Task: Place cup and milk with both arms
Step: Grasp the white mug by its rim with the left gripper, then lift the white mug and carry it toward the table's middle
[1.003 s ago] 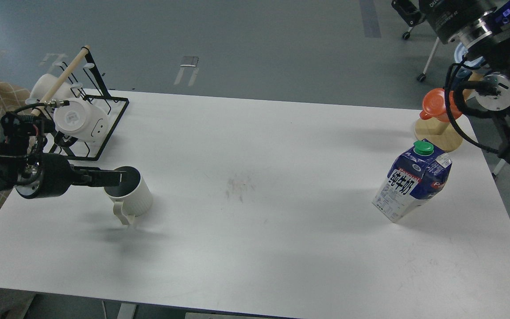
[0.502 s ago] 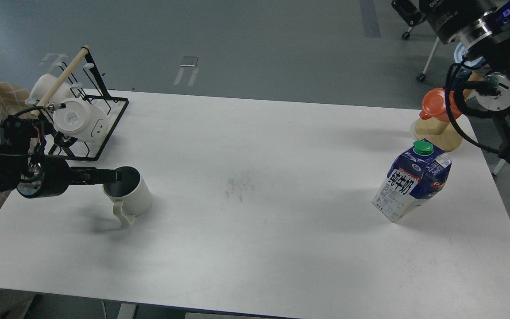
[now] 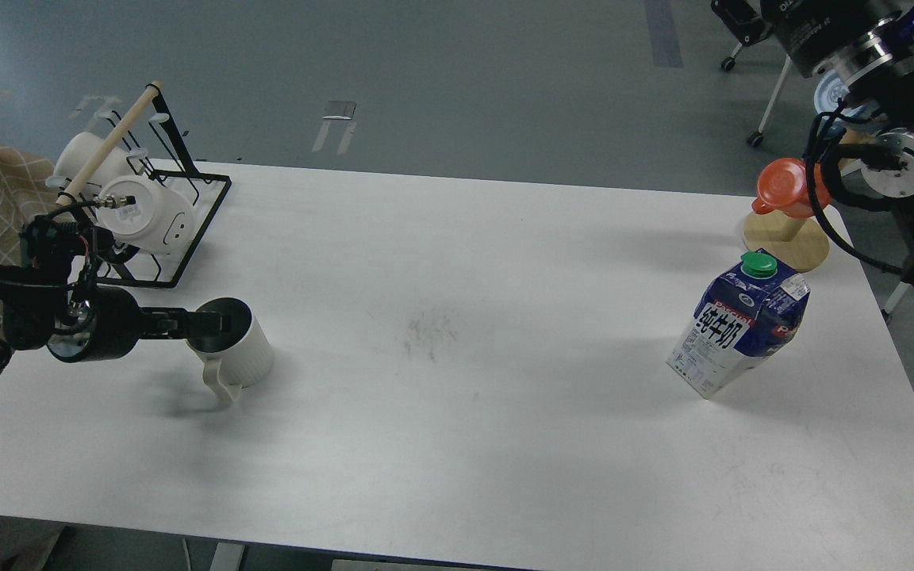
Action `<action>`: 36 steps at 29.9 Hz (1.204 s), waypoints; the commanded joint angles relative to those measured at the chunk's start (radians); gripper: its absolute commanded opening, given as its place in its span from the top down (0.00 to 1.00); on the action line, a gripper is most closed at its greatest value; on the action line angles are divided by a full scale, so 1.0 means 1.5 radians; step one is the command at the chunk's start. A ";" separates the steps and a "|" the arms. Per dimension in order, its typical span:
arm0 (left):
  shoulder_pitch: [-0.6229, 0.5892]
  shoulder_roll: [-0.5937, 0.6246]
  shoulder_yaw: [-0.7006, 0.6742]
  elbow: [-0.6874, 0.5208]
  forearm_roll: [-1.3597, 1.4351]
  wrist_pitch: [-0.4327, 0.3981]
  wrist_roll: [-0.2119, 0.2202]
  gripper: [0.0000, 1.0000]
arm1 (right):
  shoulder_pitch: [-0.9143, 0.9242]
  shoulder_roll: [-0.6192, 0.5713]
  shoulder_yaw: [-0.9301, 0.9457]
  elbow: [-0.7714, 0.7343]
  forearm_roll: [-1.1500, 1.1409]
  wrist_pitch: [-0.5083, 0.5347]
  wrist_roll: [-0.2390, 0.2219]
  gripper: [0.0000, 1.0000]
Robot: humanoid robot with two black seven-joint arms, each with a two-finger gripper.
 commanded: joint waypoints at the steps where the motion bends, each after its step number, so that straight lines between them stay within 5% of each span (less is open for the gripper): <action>1: 0.002 0.003 0.001 -0.004 0.001 0.000 0.000 0.58 | 0.000 0.000 0.000 0.002 0.000 0.000 0.000 0.00; 3: 0.006 0.006 0.000 -0.008 0.001 0.000 0.000 0.64 | 0.000 0.000 0.000 0.004 0.000 0.000 0.000 0.00; 5: 0.006 0.006 0.000 -0.008 0.003 0.000 0.000 0.89 | -0.001 -0.001 -0.001 0.005 0.000 0.000 0.000 0.00; 7: 0.006 0.007 0.000 -0.008 0.003 0.000 0.000 1.00 | -0.002 -0.001 -0.001 0.005 0.000 0.000 0.000 0.00; 28: -0.040 0.077 -0.033 -0.110 -0.011 0.000 -0.032 1.00 | -0.013 -0.034 -0.001 0.032 0.000 0.000 0.000 0.00; 36: -0.117 0.035 -0.034 -0.187 -0.013 0.000 -0.011 1.00 | 0.030 -0.035 -0.002 0.032 -0.001 0.000 0.000 0.00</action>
